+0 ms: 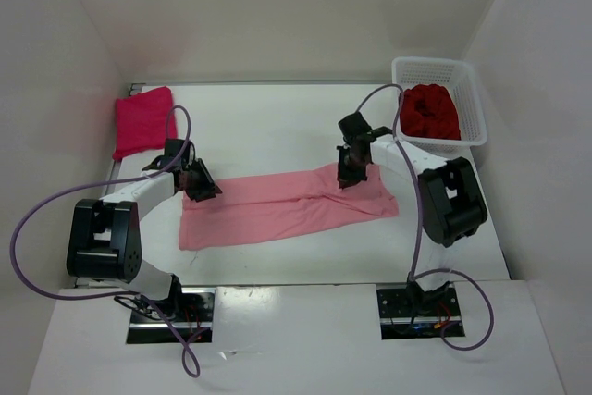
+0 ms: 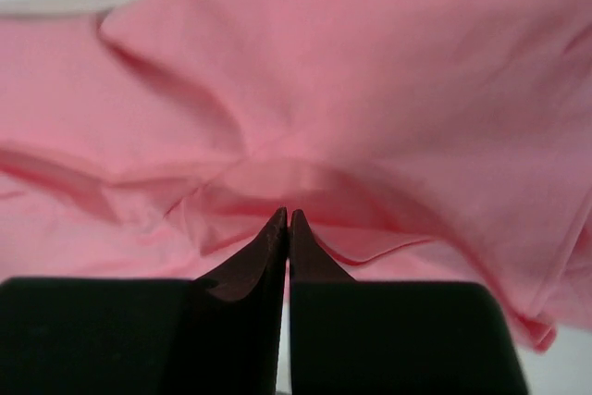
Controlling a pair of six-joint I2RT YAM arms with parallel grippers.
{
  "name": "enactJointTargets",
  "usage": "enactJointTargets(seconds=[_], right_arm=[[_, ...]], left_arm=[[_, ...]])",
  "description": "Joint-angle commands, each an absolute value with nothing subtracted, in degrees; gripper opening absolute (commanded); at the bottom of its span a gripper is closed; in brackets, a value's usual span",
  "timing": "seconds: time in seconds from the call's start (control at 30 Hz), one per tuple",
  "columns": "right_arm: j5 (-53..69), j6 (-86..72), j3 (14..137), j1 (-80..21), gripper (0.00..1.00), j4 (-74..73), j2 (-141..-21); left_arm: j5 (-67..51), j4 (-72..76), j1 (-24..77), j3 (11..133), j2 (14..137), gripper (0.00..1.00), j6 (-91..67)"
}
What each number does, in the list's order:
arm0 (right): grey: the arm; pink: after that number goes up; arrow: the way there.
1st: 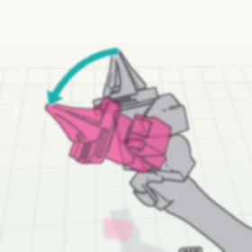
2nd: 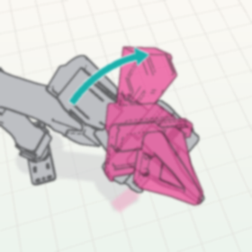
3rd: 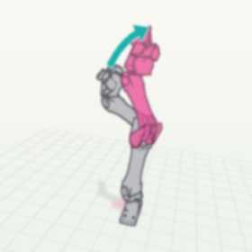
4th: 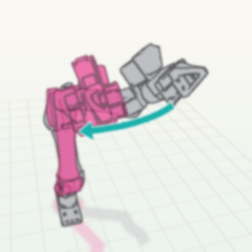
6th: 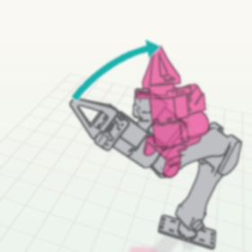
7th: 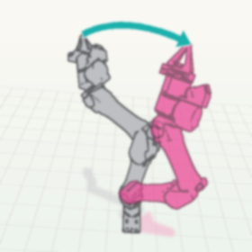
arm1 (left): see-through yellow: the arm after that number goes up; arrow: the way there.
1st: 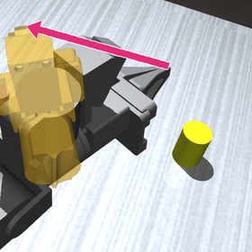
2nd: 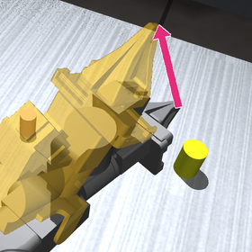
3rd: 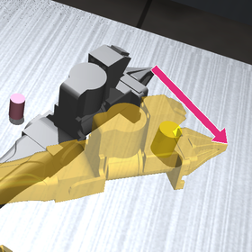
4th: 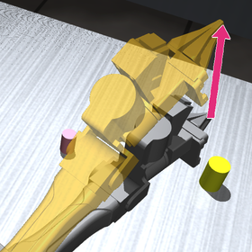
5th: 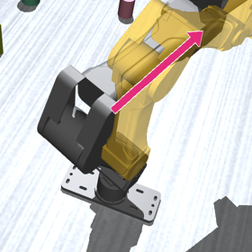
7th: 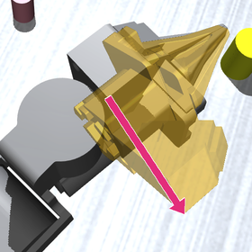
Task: Fold and stack the t-shirts
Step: Fold the other side of the tshirt into a rectangle
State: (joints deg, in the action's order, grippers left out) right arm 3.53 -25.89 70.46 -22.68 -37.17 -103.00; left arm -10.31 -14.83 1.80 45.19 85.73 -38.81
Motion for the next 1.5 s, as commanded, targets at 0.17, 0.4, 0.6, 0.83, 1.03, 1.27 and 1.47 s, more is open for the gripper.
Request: enactJointTargets(seconds=[0.17,0.4,0.6,0.83,1.03,1.27,1.47], right_arm=[[10.01,-30.76,62.85,-27.15,0.03,-42.63,-91.76],[16.43,-32.87,57.48,-33.92,0.24,-42.53,-90.35],[13.54,-31.38,63.09,-33.93,0.54,-45.7,-88.95],[16.61,-32.43,74.07,-33.93,0.12,-38.51,-97.02],[8.55,-32.43,76.99,-33.06,0.01,-35.25,-100.28],[3.96,-35.5,63.82,-29.19,0.0,-30.42,-100.63],[4.56,-38.23,54.41,-29.18,0.0,-26.99,-98.17]], left_arm=[[-10.2,-14.94,1.85,46.41,84.99,0.33,-37.53],[-10.72,-16.08,1.85,47.63,82.45,0.33,-37.0],[-8.1,-18.28,1.85,48.78,78.13,0.33,-35.16],[-2.37,-19.34,2.46,50.19,83.74,0.3,-31.64],[-6.85,-20.56,2.46,48.52,84.81,0.23,-32.17],[-13.0,-17.49,2.46,42.2,78.41,0.23,-39.98],[-12.82,-15.21,-0.17,38.77,81.47,0.23,-40.6]])
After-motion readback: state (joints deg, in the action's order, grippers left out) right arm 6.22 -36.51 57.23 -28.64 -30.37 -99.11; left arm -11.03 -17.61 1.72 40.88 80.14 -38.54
